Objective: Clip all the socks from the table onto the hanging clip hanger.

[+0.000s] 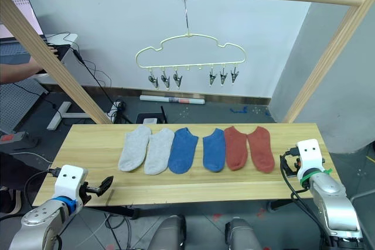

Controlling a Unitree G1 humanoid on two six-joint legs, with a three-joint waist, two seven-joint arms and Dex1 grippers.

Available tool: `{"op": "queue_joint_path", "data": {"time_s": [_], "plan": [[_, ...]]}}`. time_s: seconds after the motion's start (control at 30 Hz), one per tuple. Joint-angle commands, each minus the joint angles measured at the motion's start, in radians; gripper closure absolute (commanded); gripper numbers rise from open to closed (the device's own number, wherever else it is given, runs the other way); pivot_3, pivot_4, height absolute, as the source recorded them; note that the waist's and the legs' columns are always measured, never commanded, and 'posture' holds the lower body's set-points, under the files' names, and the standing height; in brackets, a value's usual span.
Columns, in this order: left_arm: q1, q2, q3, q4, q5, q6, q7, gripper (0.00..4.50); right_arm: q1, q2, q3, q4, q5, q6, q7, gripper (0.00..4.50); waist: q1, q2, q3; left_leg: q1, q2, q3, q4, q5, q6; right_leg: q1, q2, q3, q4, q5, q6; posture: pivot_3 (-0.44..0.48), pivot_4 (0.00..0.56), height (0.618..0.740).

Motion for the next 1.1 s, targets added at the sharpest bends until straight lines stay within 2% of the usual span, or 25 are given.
{"op": "queue_joint_path", "data": {"time_s": [0.03,0.4,0.73,0.87,1.07,1.1], "plan": [[0.001,0.015,0.041,-0.026,-0.016,0.003,0.000,0.00,-0.008,-0.004,-0.020,-0.023,0.006,-0.004,0.000,0.03,0.000,0.000,0.000,0.000,0.000,0.000,0.000,0.000,0.000,0.000,0.000,0.000,0.000,0.000,0.000,0.104,0.198,0.740],[0.002,0.005,0.115,-0.157,-0.134,0.027,-0.032,0.00,-0.034,0.018,-0.057,-0.034,0.096,0.025,0.035,0.03,0.000,0.000,0.000,0.000,0.000,0.000,0.000,0.000,0.000,0.000,0.000,0.000,0.000,0.000,0.000,0.110,0.200,0.740],[-0.073,-0.029,0.140,-0.380,-0.274,0.121,0.019,0.00,-0.089,0.015,-0.002,-0.041,0.119,-0.002,0.090,0.03,0.001,0.000,0.000,0.000,0.000,0.000,0.000,0.000,0.000,0.000,0.000,0.000,0.000,0.000,0.000,0.120,0.206,0.740],[-0.182,-0.037,0.084,-0.451,-0.301,0.173,0.059,0.00,-0.166,0.005,0.047,-0.082,0.184,0.000,0.192,0.03,0.000,0.000,0.001,0.000,0.000,-0.001,0.000,0.000,0.000,0.000,0.002,0.000,0.000,0.000,0.000,0.114,0.206,0.740],[-0.310,-0.070,0.025,-0.456,-0.314,0.214,0.095,0.00,-0.265,-0.023,0.132,-0.133,0.281,-0.009,0.370,0.03,0.000,0.000,0.001,0.000,0.000,-0.001,0.001,0.000,0.000,0.001,0.003,0.001,0.001,0.000,0.002,0.088,0.207,0.740],[-0.332,-0.081,0.021,-0.451,-0.314,0.211,0.102,0.18,-0.292,-0.015,0.136,-0.139,0.306,0.000,0.386,0.01,-0.001,-0.001,0.002,-0.001,0.000,-0.002,0.001,0.000,0.000,0.001,0.003,0.000,0.000,-0.001,0.002,0.082,0.212,0.740]]}}
